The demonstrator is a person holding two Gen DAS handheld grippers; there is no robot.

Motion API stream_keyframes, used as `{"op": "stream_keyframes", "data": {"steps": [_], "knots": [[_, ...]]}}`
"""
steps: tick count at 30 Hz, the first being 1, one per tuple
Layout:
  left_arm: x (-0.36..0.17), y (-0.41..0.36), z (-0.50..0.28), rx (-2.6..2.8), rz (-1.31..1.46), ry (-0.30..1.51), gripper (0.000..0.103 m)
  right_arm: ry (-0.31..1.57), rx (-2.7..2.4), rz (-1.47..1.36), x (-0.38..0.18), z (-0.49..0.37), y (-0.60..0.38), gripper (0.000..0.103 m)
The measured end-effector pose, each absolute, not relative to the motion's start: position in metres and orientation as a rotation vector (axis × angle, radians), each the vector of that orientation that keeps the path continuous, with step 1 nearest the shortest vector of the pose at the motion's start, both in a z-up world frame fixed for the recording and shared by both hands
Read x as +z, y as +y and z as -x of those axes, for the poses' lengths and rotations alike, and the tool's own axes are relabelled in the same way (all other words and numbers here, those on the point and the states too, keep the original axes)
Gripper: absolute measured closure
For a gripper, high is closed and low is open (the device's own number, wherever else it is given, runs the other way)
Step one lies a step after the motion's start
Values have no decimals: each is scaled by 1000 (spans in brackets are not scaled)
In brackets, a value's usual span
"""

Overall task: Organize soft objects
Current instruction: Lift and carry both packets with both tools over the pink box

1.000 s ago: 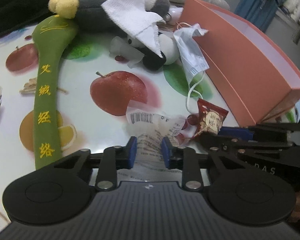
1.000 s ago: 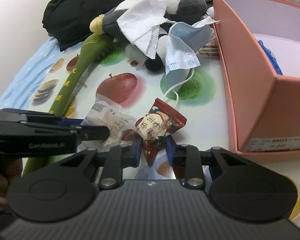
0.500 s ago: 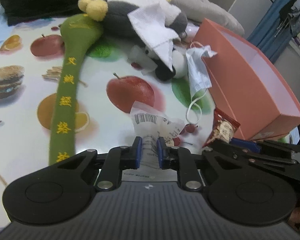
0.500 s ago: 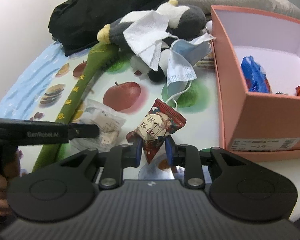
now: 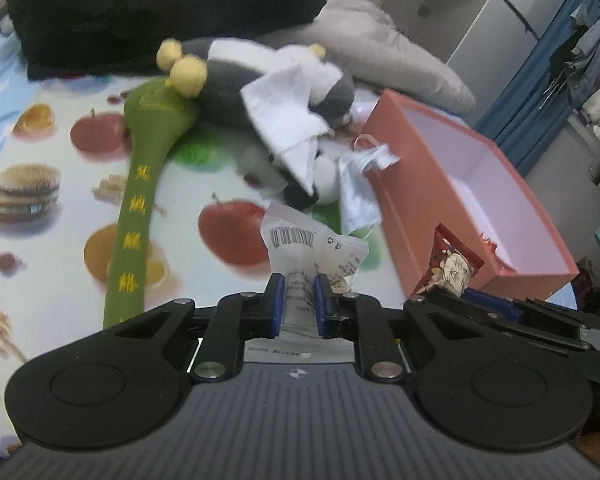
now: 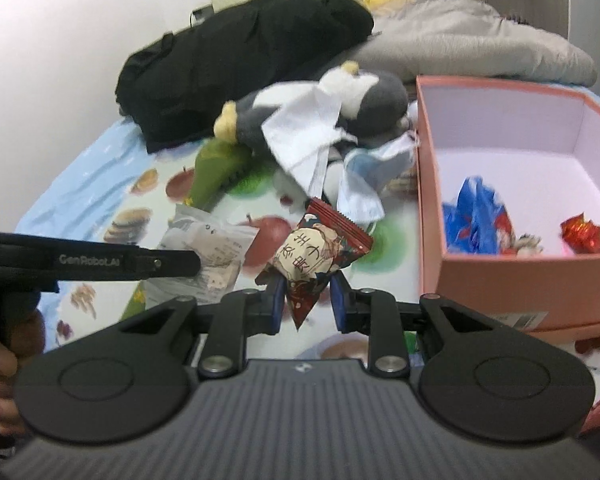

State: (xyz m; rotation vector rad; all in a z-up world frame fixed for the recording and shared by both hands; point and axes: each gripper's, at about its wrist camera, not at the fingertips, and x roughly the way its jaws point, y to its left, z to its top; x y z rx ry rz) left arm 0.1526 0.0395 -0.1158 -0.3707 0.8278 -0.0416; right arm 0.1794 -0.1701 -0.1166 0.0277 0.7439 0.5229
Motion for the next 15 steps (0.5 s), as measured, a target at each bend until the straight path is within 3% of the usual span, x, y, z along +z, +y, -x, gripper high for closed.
{"op": "stream_keyframes", "data": {"steps": [15], "knots": [[-29,11,-196,-153,333,669,84,539,457,-24,-43,-195,-198,75]]}}
